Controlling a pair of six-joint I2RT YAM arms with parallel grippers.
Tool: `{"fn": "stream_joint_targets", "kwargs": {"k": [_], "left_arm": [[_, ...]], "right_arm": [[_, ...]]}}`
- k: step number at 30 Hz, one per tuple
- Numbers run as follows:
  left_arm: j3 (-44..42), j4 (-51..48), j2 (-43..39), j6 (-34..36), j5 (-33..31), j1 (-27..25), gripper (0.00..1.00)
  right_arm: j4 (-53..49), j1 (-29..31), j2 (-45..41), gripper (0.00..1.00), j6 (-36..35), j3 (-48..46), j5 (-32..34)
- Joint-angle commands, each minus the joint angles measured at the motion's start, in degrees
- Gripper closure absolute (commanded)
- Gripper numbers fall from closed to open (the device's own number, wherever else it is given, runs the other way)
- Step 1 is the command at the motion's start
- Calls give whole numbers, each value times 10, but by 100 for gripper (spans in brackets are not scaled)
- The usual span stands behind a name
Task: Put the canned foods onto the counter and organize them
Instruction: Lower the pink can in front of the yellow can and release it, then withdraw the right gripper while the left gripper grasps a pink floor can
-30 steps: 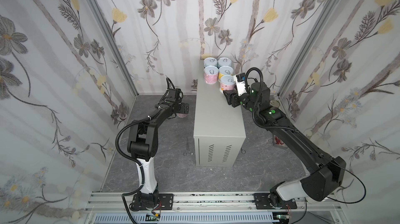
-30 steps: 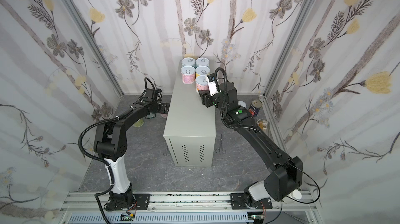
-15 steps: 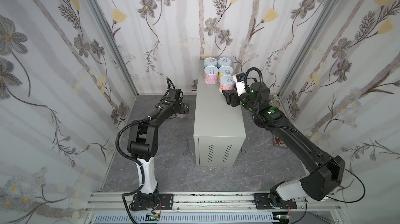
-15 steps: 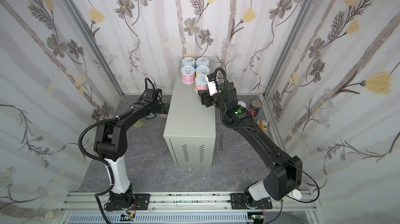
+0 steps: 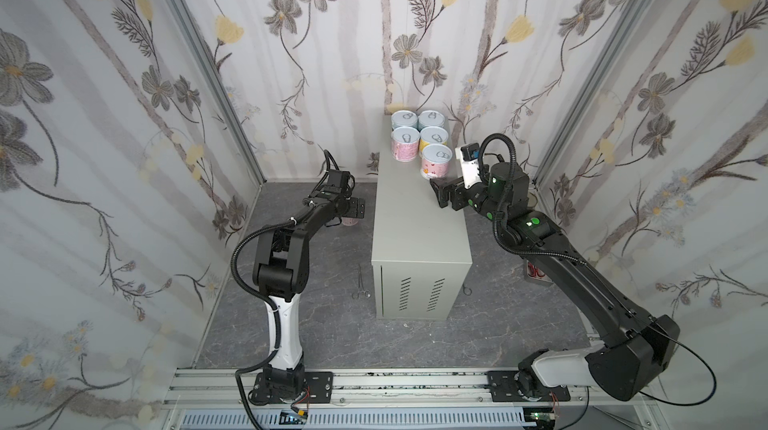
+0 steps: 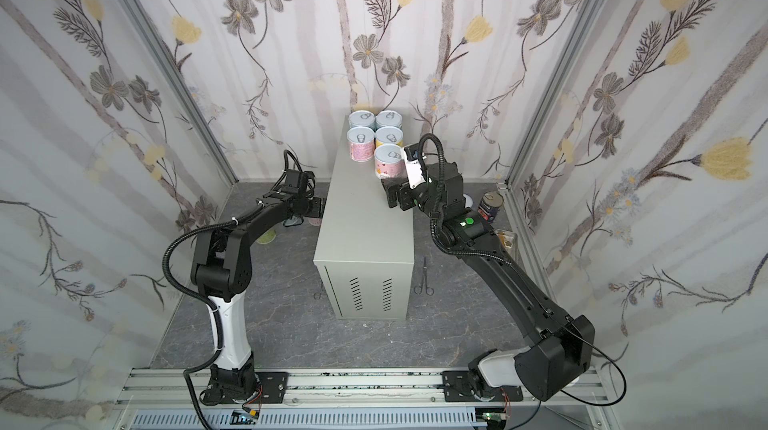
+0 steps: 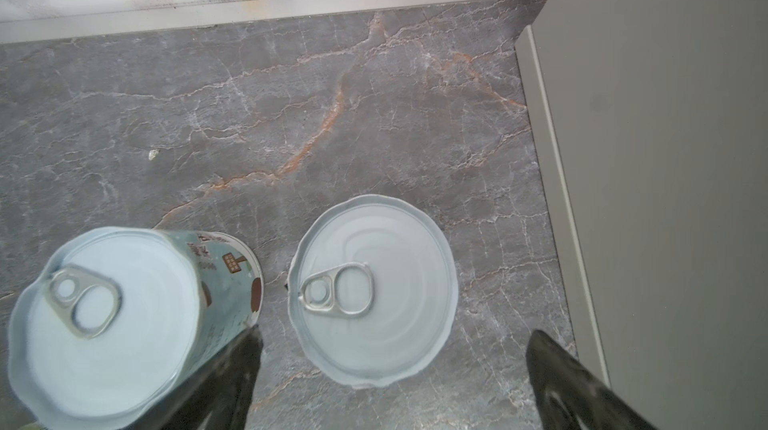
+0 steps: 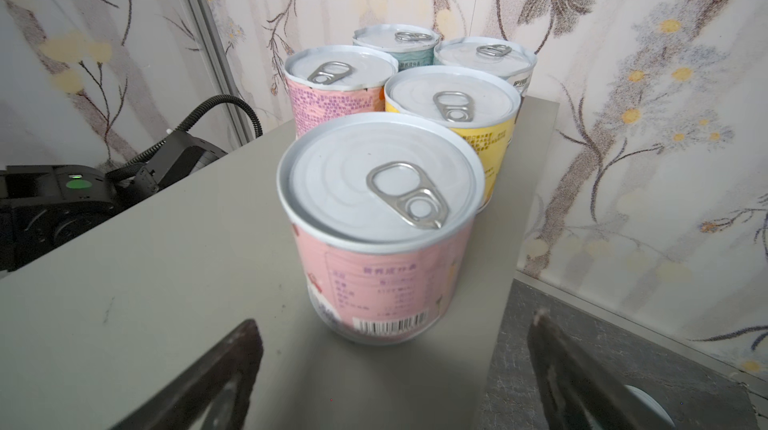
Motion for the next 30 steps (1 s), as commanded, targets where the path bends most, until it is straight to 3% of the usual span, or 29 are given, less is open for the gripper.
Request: {"fn": "stream_joint_targets", "kwargs": {"k": [1, 20, 30], "left_arm": [[16, -5, 14, -14, -11, -1, 0], [80, -3, 101, -31, -23, -1, 0], [99, -3, 125, -33, -30, -1, 19]], "right_arm": [[2, 0, -20, 0, -9, -8, 1], [-30, -9, -79, 0, -18, -14, 15], [-21, -15, -89, 0, -23, -26, 26]]}}
